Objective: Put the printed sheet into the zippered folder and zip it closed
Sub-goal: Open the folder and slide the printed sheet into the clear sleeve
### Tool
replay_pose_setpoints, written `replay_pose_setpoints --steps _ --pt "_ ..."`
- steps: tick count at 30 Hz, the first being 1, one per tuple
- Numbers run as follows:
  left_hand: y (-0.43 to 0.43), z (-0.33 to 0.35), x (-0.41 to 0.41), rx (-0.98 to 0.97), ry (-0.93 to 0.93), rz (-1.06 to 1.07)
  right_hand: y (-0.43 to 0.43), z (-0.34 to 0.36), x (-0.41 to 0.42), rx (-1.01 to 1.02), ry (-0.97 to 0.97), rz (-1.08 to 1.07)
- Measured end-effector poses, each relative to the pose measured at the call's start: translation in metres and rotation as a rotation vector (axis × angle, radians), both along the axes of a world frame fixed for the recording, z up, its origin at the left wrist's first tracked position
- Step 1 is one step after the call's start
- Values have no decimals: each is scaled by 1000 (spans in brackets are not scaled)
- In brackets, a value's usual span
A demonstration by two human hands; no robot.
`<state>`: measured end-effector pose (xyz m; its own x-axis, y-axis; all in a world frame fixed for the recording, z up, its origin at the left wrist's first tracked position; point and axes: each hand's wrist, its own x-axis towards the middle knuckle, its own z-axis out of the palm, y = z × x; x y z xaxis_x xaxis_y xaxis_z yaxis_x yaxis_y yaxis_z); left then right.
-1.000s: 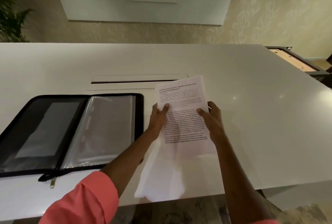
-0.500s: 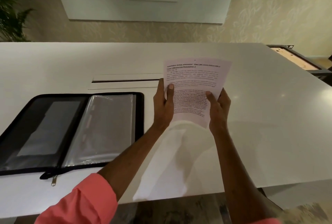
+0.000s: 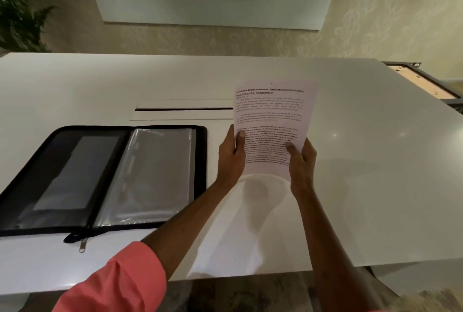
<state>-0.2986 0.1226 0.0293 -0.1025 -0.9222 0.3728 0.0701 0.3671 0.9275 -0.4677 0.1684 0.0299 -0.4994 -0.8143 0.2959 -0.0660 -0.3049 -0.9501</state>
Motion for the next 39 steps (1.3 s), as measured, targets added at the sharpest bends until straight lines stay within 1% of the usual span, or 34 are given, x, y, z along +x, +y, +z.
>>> replay_pose_setpoints --steps 4,6,9,13,17,20,23,27,31,33,37,39 --pt "-13 9 21 24 -14 39 -12 11 9 23 18 62" --pt "-23 14 37 72 -24 70 -20 16 18 35 16 133" --pt "-38 17 68 164 -47 120 -32 22 36 65 -47 253" --pt "-54 14 117 249 -2 138 -56 20 68 170 -100 375" --pt "-67 13 166 277 4 129 -81 21 107 276 -131 469" --pt "-81 13 198 322 3 148 -101 26 130 343 -78 510" --pt "-97 12 229 342 -19 155 -123 28 151 399 -15 507" --pt "-113 7 263 340 0 142 -143 24 179 433 -16 542" --pt "-124 1 293 358 2 135 -155 23 200 440 -1 667" --pt "-129 -1 306 370 -3 120 -162 28 209 490 95 705" --pt "-139 1 324 391 -41 91 -178 43 221 583 394 670" --pt "-145 4 329 392 -35 70 -185 50 223 567 448 664"
